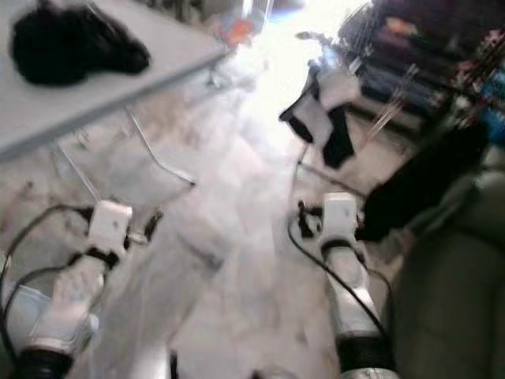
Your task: Hang hanger
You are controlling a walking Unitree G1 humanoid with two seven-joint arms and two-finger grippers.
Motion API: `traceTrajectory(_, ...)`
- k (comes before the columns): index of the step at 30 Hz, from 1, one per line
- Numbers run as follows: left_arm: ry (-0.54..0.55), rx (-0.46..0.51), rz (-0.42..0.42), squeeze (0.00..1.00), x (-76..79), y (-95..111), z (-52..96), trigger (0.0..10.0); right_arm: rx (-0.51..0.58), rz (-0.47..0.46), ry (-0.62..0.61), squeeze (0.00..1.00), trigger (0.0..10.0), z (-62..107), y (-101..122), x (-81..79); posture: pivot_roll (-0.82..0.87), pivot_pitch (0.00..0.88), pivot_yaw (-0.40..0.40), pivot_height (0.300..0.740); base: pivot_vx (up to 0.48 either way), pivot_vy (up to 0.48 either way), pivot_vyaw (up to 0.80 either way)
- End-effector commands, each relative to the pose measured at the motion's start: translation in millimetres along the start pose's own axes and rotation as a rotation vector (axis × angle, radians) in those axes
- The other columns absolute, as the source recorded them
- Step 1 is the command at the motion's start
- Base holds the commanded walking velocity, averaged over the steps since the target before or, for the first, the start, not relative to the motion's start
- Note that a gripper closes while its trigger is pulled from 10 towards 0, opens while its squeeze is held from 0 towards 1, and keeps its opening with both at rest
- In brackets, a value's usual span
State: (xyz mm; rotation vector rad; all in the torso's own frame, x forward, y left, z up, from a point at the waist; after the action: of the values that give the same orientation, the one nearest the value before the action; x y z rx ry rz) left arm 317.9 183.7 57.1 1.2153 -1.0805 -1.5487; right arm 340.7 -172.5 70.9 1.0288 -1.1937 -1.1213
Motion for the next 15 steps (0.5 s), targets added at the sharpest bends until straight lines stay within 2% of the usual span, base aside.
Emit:
traceTrajectory(1,-0.015,0.012,0.003,0.0,8.2,3.0,-1.9,10.0,0.004,0.0,-0.015,0.0,10.0,1.7,0.3,9.8,0.0,0.044,-0.101,0.74,0.0,0.0,0.8)
traceTrajectory(7,-0.007,0.015,-0.004,0.0,10.4,1.4,-1.2,10.0,0.017,-0.014,0.025,0.0,10.0,2.3,2.5,3.3,0.0,0.046,-0.105,0.74,0.0,0.0,0.8)
traceTrajectory(9,0.028,0.005,0.004,0.0,7.0,-0.9,-1.5,10.0,0.024,-0.039,0.058,0.0,10.0,2.6,4.2,-2.8,0.0,0.046,-0.105,0.74,0.0,0.0,0.8)
traceTrajectory(15,0.044,0.016,0.004,0.0,3.9,0.5,-2.5,10.0,0.031,-0.065,0.09,0.0,10.0,3.4,5.8,-8.5,0.0,0.048,-0.105,0.74,0.0,0.0,0.8)
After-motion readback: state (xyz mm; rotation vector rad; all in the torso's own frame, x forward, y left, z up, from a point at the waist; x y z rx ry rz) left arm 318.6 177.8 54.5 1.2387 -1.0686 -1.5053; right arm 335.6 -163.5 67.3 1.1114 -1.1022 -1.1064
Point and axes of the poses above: a point about 5 cm out from each wrist's last joint towards the gripper, its own z axis pointing back from the gripper into the wrist, its own y axis along the axis of the wrist's last joint, x = y × z, the point moved 5 cm from there along -z, pointing out of the wrist towards the gripper, and after that the axes turned 4 degrees about z, right-handed, at the moved point
